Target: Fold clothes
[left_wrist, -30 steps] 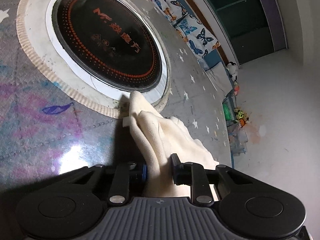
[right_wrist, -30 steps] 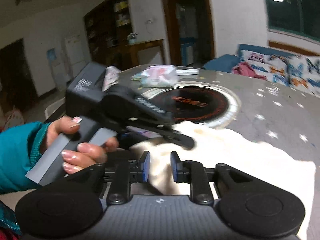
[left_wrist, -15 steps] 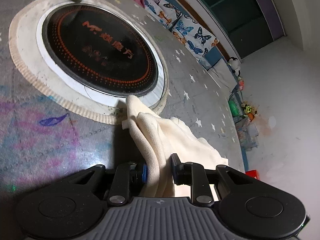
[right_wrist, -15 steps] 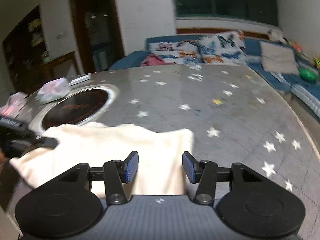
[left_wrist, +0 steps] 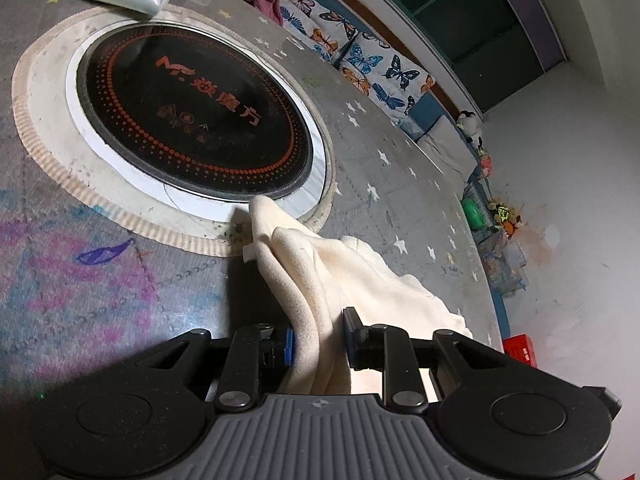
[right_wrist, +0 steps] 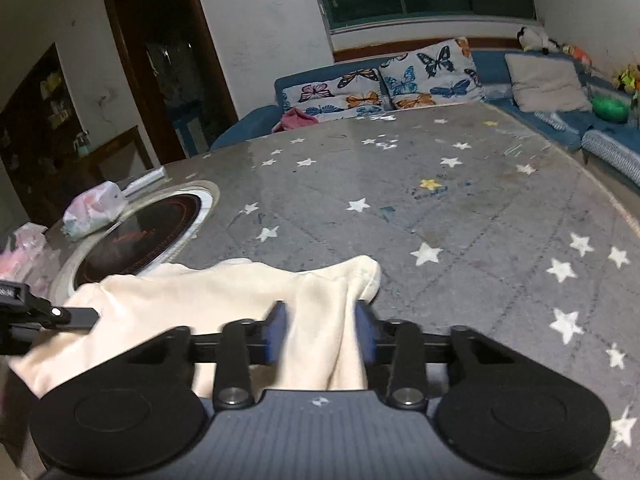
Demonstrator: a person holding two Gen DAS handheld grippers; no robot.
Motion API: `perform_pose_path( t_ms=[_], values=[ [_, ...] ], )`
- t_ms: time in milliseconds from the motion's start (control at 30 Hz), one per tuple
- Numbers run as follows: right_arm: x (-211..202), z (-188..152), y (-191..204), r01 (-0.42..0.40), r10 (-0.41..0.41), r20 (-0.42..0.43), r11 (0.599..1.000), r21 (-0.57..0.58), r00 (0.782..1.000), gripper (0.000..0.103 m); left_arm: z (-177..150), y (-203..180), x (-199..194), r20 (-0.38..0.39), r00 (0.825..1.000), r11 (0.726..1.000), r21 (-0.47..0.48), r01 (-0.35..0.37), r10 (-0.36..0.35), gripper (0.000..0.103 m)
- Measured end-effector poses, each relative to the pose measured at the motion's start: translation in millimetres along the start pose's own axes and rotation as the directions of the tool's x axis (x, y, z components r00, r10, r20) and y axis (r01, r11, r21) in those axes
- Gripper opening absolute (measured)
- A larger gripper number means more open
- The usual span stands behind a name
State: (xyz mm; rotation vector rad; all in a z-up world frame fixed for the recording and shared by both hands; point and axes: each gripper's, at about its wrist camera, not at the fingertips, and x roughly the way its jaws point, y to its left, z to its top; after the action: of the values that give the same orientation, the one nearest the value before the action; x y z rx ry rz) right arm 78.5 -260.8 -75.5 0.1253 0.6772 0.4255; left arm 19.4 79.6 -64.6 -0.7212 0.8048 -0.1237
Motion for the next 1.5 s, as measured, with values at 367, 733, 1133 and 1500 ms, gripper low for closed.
perform_pose_path(
  t_ms=[367,733,1133,1500],
  values=[
    [-27.2,-3.2,4.1,-0.012,0.011,0.074,1.0,0.012,0.997,0.013,0.6,-22.9,0.4,0.025,0.999,0.99,0.14,-0.037,0.034,0.02],
    [-64.5,1.5,-20.7,0.098,-0.099,0.147,0.995,0.017,0.984,0.013,-3.8,-81.6,31.0,-0.012,1.0,0.962,0.271,0.011,-0.008,0.017],
    [-91.3,15.8,-59.0,0.226,-0.226,0.196,0.974,0.021,0.954,0.012,-15.4,-144.5,69.4,-0.054,0.998,0.933,0.358,0.046,-0.028,0.017],
    [-98.5,23.7,-81.0,0.295,-0.293,0.208,0.955,0.025,0.933,0.012,-26.0,-183.5,92.8,-0.057,0.998,0.902,0.43,0.047,-0.025,0.017]
  ],
)
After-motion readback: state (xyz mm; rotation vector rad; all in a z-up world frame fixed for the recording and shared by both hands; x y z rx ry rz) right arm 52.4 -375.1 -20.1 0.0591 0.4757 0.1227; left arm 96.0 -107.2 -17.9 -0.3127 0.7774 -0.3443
